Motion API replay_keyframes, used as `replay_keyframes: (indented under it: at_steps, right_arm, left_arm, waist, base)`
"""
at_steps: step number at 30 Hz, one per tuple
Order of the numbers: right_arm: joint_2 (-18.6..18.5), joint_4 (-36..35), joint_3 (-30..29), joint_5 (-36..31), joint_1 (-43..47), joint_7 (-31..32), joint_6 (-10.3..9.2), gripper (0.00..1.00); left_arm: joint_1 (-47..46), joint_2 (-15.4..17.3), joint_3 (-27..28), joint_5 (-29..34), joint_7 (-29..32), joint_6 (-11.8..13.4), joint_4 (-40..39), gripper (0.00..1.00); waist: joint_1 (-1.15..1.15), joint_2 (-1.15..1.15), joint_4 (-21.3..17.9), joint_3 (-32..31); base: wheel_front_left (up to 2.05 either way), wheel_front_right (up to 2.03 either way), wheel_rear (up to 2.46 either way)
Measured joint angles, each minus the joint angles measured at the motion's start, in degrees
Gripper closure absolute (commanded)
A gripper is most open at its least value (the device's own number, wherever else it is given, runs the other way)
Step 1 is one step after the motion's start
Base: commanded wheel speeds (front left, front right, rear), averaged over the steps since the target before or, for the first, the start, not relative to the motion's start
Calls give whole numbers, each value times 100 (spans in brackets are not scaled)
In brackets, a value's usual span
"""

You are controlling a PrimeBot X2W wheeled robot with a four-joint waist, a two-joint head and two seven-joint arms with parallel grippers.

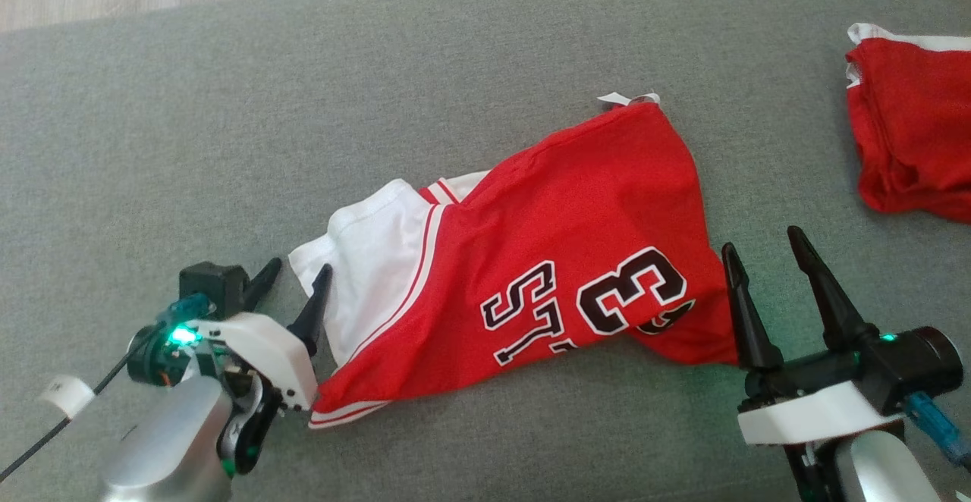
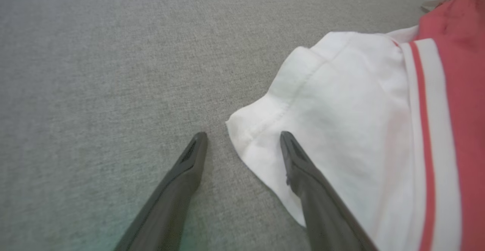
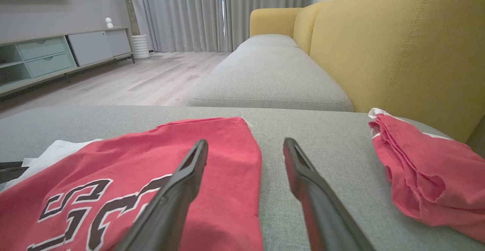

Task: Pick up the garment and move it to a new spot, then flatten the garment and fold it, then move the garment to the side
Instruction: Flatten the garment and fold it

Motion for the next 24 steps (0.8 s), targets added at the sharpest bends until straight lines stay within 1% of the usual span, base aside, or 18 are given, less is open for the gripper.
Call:
replay_keyframes:
  at_steps: [1, 2, 3, 4, 5, 6, 8, 14, 16, 19, 21, 24]
  right_arm:
    - [0, 0, -3, 0, 0, 0, 0, 0]
    - [0, 0, -8, 0, -1, 0, 0, 0]
    - [0, 0, -18, 0, -3, 0, 0, 0]
    - [0, 0, -22, 0, -5, 0, 0, 0]
    - [0, 0, -23, -1, -5, 0, 0, 0]
    - [0, 0, -23, -1, -6, 0, 0, 0]
    - [0, 0, -23, -1, -10, 0, 0, 0]
    - [4, 4, -40, -2, -8, 0, 0, 0]
    - [4, 18, -58, -2, -5, 0, 0, 0]
    - [0, 92, -86, 10, -8, 0, 0, 0]
    - [-40, 193, -78, 69, -24, 0, 0, 0]
    - [-240, 464, -52, 231, -208, 0, 0, 0]
  left_arm:
    - [-23, -25, -1, 1, -30, -1, 54, 0]
    - [-51, -58, -1, 1, -71, -1, 97, 5]
    - [-80, -86, -7, 1, -90, -5, 146, 31]
    - [-96, -103, -21, 3, -124, -16, 199, 56]
    - [-116, -114, -24, 3, -160, -33, 243, 70]
    - [-131, -116, -26, 4, -223, -42, 291, 100]
    - [-149, -141, -47, 4, -292, -131, 394, 100]
    - [-179, -141, -73, 64, -632, -130, 571, 100]
    - [-167, -37, -59, 105, -721, -76, 567, 100]
    - [-154, 212, -3, 194, -779, 8, 457, 100]
    - [-154, 369, 48, 267, -798, 137, 328, 100]
    - [-153, 521, 91, 289, -823, 220, 102, 100]
  waist:
    - [0, 0, -1, 8]
    - [0, 0, 1, 15]
    - [0, 0, 5, 20]
    - [0, 0, 12, 22]
    - [0, 0, 19, 22]
    - [0, 0, 26, 19]
    - [0, 0, 42, 8]
    - [0, 0, 150, -58]
    - [0, 0, 212, -70]
    - [0, 0, 330, -58]
    - [0, 0, 421, -33]
    - [0, 0, 559, 20]
  base:
    - [0, 0, 0]
    - [0, 0, 0]
    - [0, 0, 0]
    - [0, 0, 0]
    - [0, 0, 0]
    - [0, 0, 0]
    - [0, 0, 0]
    - [0, 0, 0]
    - [0, 0, 0]
    - [0, 0, 0]
    - [0, 0, 0]
    - [0, 0, 0]
